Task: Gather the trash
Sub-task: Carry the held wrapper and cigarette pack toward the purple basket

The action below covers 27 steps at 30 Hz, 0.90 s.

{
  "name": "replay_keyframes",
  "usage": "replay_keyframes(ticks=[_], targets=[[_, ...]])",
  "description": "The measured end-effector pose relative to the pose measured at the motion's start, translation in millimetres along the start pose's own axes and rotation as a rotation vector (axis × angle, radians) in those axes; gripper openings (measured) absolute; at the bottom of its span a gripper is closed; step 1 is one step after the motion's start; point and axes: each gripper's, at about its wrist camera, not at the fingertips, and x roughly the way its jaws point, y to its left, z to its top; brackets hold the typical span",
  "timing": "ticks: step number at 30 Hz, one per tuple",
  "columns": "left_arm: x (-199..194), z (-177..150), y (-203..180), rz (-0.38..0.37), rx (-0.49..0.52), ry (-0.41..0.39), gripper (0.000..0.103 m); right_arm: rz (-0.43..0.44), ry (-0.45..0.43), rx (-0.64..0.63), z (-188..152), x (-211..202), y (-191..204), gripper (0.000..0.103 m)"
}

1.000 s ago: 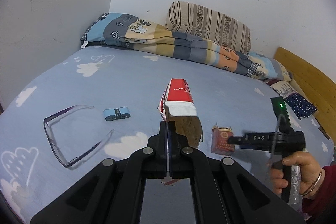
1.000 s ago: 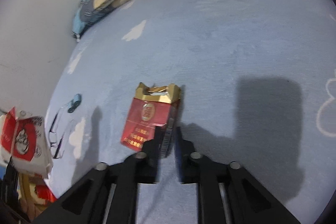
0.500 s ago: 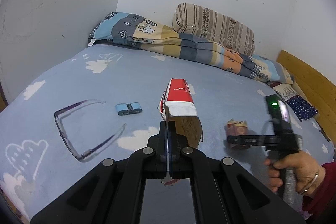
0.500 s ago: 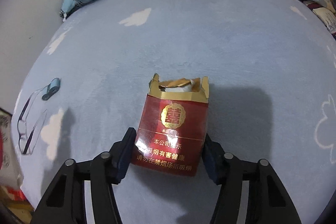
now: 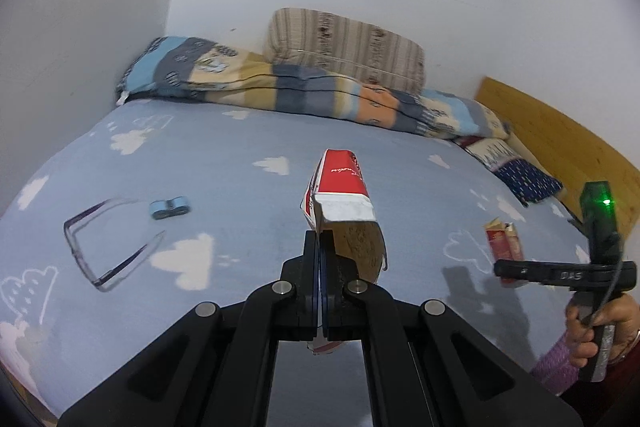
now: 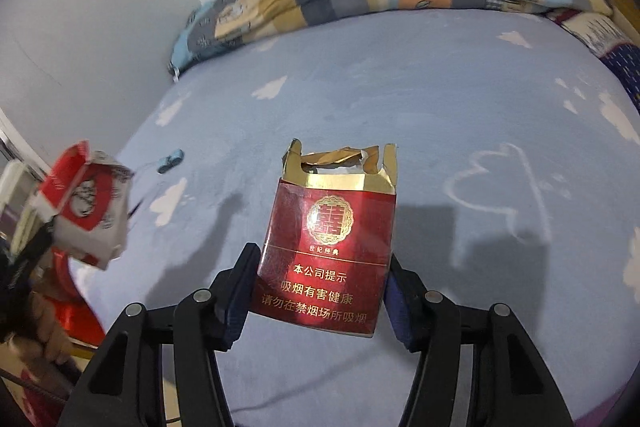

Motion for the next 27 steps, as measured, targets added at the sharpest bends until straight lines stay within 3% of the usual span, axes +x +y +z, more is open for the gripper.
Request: replay_keyframes(ticks=[7, 13, 22, 27], targets=[[-17.6, 5.9, -69.5, -0.048, 0.101, 0.015, 0.0, 0.026, -0.12, 0.096, -34.0, -79.7, -41.2, 0.062], [-19.2, -9.4, -129.5, -0.094, 0.133, 0.041, 0.0, 0.001, -0.197, 0.126, -59.4, -117.1, -63.0, 0.062], [-4.6, -47.0, -187.8, -0.038, 0.092, 0.087, 0.0, -0.035, -0.239, 0.111, -80.0, -132.0, -76.4, 0.062], [-1.0, -58.9, -202.8, 0.031, 0.136, 0.088, 0.0, -0.031, -0.272, 0.098, -85.0, -144.0, -78.3, 0.062]])
